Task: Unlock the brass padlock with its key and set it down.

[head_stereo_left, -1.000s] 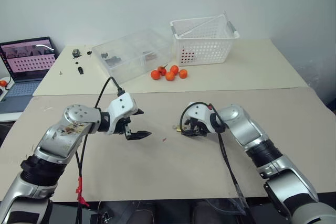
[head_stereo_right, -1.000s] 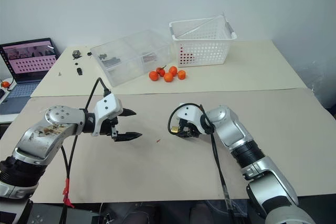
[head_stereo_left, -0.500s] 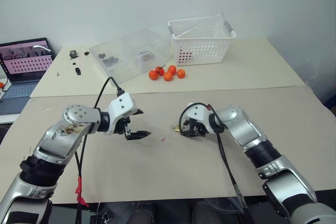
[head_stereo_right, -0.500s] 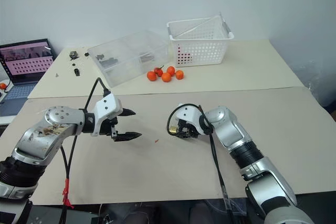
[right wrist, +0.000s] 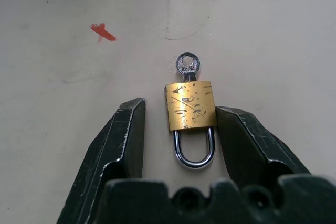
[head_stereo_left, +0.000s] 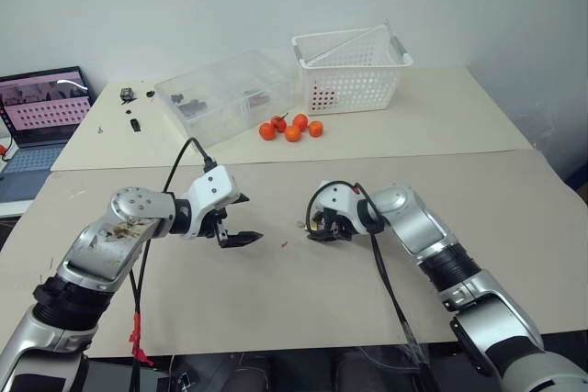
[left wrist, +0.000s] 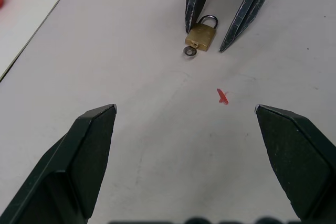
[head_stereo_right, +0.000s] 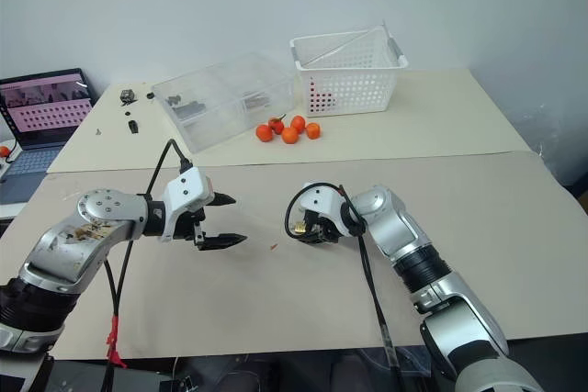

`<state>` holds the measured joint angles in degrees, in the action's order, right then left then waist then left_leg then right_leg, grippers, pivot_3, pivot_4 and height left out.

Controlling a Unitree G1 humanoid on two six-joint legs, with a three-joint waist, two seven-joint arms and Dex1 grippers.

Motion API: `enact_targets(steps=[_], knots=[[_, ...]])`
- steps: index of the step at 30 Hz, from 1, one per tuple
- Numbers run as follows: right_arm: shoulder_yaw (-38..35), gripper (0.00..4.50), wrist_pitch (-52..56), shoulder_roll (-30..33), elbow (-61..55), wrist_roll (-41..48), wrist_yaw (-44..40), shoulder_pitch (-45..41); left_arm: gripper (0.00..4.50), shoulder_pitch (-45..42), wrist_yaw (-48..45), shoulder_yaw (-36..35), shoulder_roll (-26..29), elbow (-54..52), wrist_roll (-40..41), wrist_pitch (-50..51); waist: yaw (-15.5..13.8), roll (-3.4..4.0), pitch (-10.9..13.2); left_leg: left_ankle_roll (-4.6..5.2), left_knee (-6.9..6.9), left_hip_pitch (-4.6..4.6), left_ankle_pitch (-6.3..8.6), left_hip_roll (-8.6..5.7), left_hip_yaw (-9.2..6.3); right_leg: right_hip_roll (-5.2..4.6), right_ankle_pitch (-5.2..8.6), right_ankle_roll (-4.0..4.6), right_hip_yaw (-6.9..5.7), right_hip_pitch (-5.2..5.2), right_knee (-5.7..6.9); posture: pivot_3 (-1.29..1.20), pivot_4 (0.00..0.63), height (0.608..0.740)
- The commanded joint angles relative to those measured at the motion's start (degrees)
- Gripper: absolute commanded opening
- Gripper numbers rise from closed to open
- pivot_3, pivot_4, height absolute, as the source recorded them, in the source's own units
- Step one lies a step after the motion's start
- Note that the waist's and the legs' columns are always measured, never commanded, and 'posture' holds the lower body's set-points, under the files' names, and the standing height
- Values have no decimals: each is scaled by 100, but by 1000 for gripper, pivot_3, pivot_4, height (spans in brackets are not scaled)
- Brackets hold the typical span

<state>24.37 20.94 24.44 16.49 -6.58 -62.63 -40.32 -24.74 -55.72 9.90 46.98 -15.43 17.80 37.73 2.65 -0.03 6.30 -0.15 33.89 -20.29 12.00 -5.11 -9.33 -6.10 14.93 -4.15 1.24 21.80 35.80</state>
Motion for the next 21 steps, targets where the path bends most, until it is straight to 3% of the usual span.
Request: enact_targets(steps=[1, 8, 14, 21], knots=[[9, 2554, -183, -76, 139, -18, 46, -141, 4500, -10, 23, -164, 113, -223, -41, -7, 8, -1, -1, 0, 0, 1, 0, 2, 1, 2, -1, 1, 1, 1, 1, 0, 150, 740], [38, 2554, -335, -105, 287, -61, 49, -145, 4500, 24, 49, -195, 150, -272, -22, 22, 12, -3, -2, 0, 0, 4, 0, 7, 8, 12, -6, 10, 11, 3, 2, 0, 150, 740], [26, 910, -362, -108, 271, -64, 60, -103, 4500, 77, 63, -219, 175, -297, -4, 24, 3, -5, -3, 0, -3, 3, 0, 7, 15, 15, -8, 14, 24, 12, 4, 0, 150, 740], [-43, 899, -168, -63, 14, -20, 65, -28, 4500, 83, 77, -257, 115, -223, 64, 11, -1, -6, -3, 1, -3, 2, 1, 7, 22, 16, -10, 16, 36, 18, 4, 0, 150, 740]])
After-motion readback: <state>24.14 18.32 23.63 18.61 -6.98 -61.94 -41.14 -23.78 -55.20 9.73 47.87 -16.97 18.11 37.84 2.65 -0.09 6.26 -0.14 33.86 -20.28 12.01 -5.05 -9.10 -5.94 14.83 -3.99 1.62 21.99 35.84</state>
